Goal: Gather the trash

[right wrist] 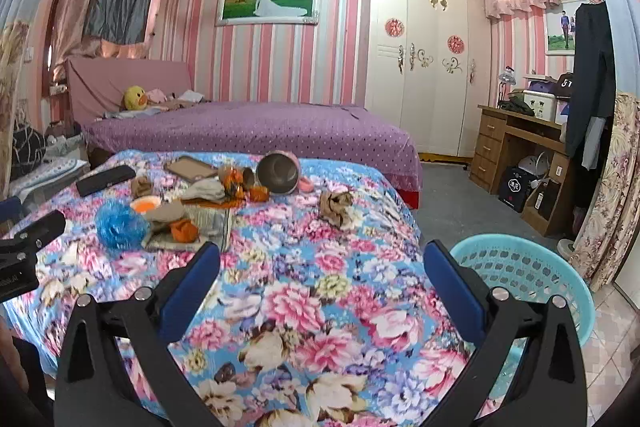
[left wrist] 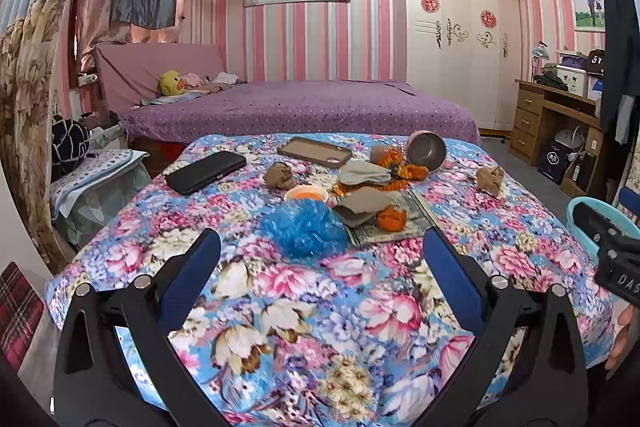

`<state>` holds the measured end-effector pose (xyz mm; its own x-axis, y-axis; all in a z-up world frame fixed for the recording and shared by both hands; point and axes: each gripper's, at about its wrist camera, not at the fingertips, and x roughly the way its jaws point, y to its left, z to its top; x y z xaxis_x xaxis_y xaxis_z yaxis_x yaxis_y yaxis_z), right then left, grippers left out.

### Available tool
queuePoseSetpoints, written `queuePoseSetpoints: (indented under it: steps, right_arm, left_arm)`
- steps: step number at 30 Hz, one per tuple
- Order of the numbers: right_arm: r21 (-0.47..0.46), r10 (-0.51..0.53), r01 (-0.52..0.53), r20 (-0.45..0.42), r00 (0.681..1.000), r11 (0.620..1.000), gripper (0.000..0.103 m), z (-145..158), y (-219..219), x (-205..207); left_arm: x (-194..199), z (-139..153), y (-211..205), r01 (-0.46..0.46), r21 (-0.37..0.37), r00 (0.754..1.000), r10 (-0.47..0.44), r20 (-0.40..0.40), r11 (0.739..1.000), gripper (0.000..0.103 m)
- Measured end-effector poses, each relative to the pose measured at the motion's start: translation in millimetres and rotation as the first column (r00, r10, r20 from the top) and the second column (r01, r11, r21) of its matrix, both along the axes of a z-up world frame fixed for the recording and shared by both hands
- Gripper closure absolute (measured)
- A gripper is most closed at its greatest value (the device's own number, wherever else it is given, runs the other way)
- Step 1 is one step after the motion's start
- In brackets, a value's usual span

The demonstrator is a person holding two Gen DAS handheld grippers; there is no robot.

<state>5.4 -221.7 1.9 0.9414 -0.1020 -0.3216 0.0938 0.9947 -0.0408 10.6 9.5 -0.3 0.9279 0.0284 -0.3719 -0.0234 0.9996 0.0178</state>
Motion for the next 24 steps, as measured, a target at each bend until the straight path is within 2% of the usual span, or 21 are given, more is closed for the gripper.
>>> queuePoseSetpoints:
  steps: [7, 16, 24]
  right_arm:
    - [0.032, -0.007, 0.006, 0.012, 1.000, 0.999, 0.004, 23, -8, 12]
    - [0.009, -0.004, 0.004, 0.056, 0.998, 1.000, 0.004, 59, -2, 45]
    - [-0.026, -0.007, 0.008, 0.051, 0.999, 1.000, 0.004, 54, 6, 86]
  left_arm:
    - [8, 19, 5, 0.000, -0.005, 1.000, 0.000, 0.030, 1.000, 0.005]
    - [41, 47, 18, 0.005, -0.011, 0.997, -0.004, 0.077, 1.000, 0.005]
    - [79, 45, 31, -0.015, -0.008, 0.998, 0.016, 0.068, 1.000, 0.005]
